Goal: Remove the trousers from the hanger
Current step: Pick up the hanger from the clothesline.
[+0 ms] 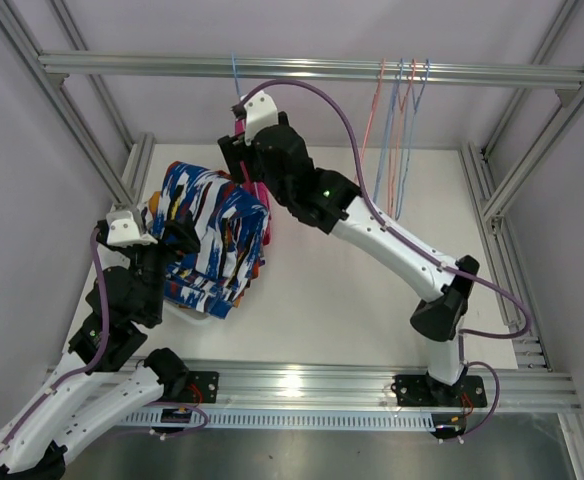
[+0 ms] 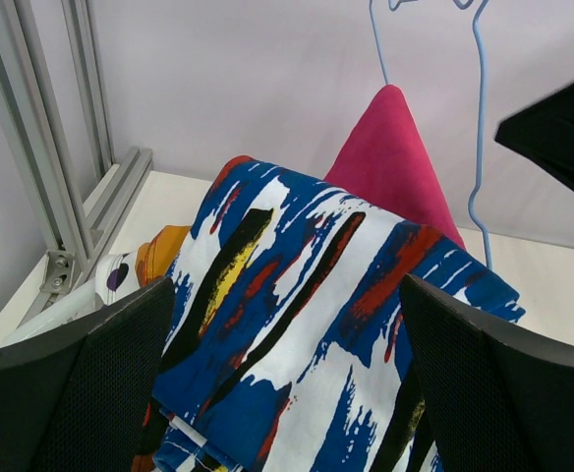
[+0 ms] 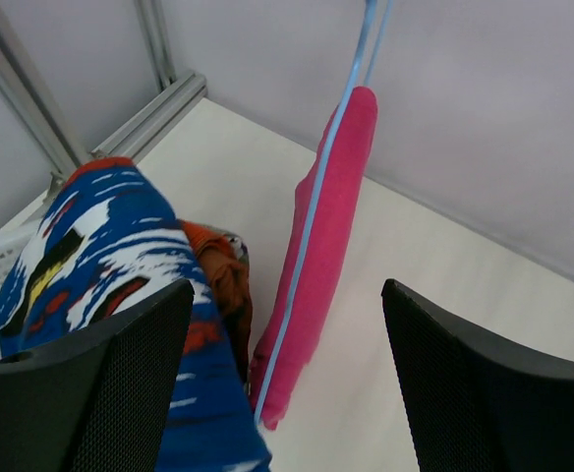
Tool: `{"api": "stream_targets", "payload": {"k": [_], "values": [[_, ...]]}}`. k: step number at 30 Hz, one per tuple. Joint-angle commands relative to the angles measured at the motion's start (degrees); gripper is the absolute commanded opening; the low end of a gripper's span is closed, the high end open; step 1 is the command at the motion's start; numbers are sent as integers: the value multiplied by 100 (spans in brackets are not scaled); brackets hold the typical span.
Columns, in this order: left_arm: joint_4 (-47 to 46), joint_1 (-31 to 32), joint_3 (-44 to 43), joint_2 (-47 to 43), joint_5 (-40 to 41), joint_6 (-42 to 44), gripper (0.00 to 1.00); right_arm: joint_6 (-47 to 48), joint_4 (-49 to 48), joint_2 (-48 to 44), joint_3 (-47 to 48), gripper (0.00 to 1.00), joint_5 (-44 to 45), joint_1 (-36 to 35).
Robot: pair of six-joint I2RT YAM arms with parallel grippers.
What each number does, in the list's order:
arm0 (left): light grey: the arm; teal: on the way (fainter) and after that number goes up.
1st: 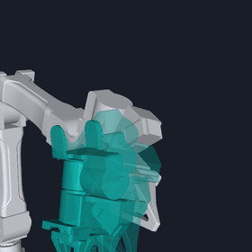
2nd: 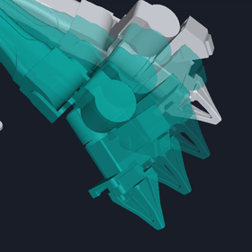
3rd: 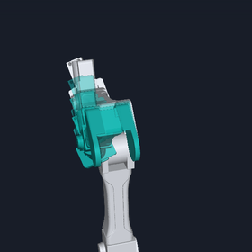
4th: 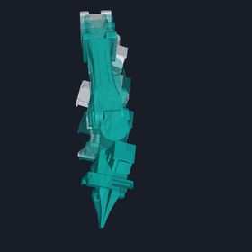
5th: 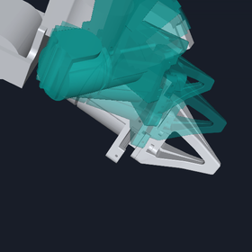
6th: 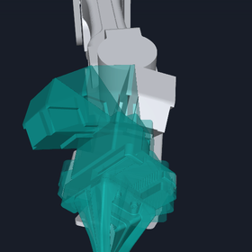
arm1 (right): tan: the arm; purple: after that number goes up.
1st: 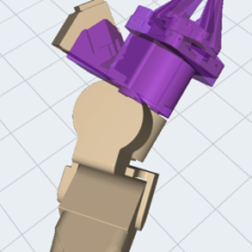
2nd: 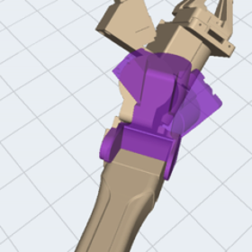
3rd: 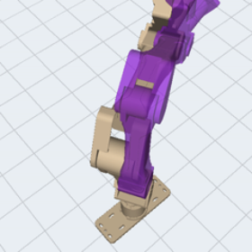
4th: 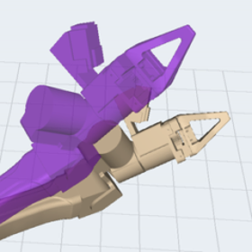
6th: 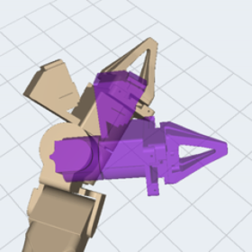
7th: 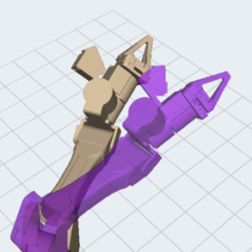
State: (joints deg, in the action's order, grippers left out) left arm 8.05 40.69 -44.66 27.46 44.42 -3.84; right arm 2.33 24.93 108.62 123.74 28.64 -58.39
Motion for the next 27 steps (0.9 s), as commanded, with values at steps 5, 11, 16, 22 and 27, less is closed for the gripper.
{"api": "stream_targets", "payload": {"k": [5,11,16,22,27], "values": [[-129,-52,2,13,5,50,99,-224,144,897,1142,82,-983,477],[-111,-52,10,5,-74,23,99,-549,-58,1337,1275,82,-1405,794],[-111,-43,10,31,-65,32,99,-593,-269,1548,1416,53,-1230,908],[-120,-43,19,22,-127,41,99,-654,-331,1592,1460,3,-984,935],[-129,-52,37,31,-188,41,99,-655,-251,1286,1197,0,-441,865]]}}
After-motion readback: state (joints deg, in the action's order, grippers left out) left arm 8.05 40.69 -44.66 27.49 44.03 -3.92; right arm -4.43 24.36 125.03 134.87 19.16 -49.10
